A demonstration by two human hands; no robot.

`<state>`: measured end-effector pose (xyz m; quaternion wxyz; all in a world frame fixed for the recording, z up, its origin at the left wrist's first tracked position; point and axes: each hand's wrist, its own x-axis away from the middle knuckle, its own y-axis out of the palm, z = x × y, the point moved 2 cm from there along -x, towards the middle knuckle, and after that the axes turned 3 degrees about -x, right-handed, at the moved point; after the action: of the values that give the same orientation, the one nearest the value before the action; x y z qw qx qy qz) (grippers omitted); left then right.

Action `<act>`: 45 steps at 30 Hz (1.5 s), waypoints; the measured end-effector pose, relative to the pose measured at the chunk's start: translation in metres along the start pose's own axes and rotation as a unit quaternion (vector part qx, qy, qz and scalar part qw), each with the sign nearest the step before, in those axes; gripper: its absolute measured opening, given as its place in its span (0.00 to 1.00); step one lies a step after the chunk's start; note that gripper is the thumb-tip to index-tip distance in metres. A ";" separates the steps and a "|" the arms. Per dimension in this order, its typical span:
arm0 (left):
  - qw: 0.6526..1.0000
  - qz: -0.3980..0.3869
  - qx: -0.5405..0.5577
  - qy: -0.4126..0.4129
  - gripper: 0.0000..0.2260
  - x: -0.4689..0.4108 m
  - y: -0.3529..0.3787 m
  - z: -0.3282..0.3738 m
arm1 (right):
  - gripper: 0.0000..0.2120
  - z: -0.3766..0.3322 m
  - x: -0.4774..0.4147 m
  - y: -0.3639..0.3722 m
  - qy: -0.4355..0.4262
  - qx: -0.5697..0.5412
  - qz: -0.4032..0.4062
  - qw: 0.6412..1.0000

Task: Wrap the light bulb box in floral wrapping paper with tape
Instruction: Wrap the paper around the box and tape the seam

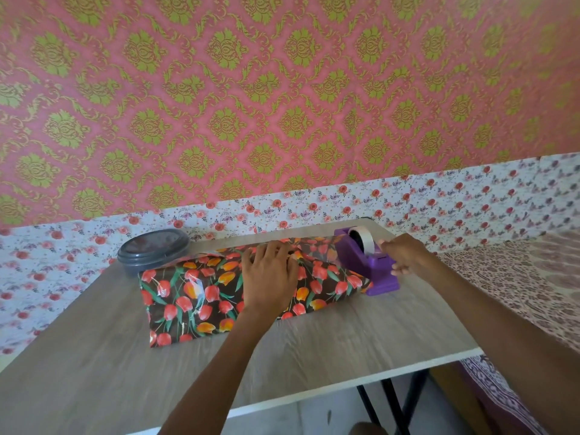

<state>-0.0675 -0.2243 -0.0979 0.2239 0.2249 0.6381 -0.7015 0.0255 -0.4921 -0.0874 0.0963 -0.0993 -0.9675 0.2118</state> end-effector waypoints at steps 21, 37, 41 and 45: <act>1.000 0.027 0.000 0.000 0.20 0.001 0.005 -0.002 | 0.11 0.000 -0.002 0.013 0.131 -0.258 -0.073 0.954; 1.000 0.026 -0.007 -0.003 0.20 0.003 0.005 -0.001 | 0.05 0.019 0.002 0.025 0.018 -0.366 -0.037 0.930; 1.000 0.019 -0.008 -0.006 0.22 0.002 0.005 -0.002 | 0.04 0.026 0.002 0.030 -0.020 -0.387 -0.015 0.922; 1.000 0.020 -0.009 -0.007 0.23 0.002 0.006 -0.002 | 0.06 0.030 0.001 0.033 -0.034 -0.389 -0.003 0.921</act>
<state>-0.0651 -0.2230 -0.1036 0.2441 0.2309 0.6385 -0.6924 0.0224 -0.4740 -0.1283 0.0183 -0.1184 -0.9767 -0.1781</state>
